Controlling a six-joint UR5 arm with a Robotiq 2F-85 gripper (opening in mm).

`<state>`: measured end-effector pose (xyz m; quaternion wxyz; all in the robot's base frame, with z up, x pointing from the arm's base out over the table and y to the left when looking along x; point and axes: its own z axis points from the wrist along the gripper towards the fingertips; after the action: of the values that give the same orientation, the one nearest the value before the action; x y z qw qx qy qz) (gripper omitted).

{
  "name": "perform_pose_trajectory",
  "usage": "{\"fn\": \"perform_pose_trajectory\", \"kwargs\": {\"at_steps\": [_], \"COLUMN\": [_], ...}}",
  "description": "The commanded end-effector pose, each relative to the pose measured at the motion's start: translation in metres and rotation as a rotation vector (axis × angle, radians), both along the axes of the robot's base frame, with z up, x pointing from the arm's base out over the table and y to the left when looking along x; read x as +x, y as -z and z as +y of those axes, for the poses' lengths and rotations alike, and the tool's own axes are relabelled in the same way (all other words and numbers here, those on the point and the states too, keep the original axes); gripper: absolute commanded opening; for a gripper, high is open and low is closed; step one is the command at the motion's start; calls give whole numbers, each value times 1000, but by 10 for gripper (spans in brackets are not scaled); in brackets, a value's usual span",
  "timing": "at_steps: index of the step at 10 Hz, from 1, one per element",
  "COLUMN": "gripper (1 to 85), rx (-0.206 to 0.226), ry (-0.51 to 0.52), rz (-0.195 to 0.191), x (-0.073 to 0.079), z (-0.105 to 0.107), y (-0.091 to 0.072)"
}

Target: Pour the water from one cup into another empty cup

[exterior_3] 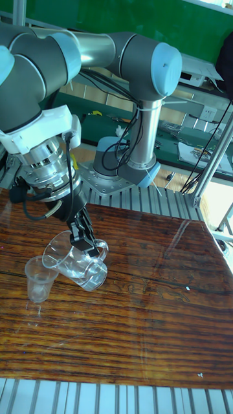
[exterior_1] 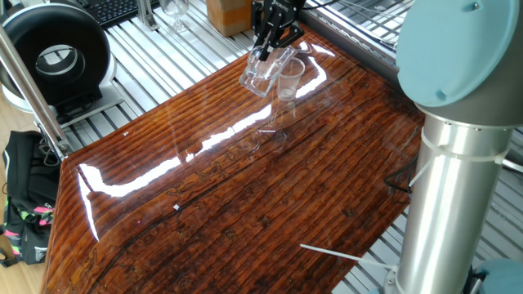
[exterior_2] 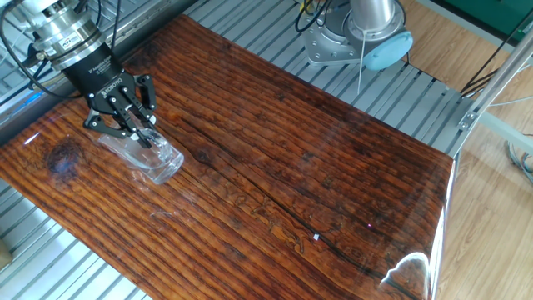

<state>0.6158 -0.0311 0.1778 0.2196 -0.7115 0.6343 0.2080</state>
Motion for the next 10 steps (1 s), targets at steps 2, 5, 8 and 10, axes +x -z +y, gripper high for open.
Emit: {"fn": "perform_pose_trajectory", "kwargs": {"at_steps": [2,5,8,10], "gripper": [17,17,17,17], "rx": [42,53,56,55], "ry": [10,13,13,12], "rz": [2,5,7,6], "x": [0,0,0,0], "z": [4,6,7,6], "y": [-6,-8,-8,-7]}}
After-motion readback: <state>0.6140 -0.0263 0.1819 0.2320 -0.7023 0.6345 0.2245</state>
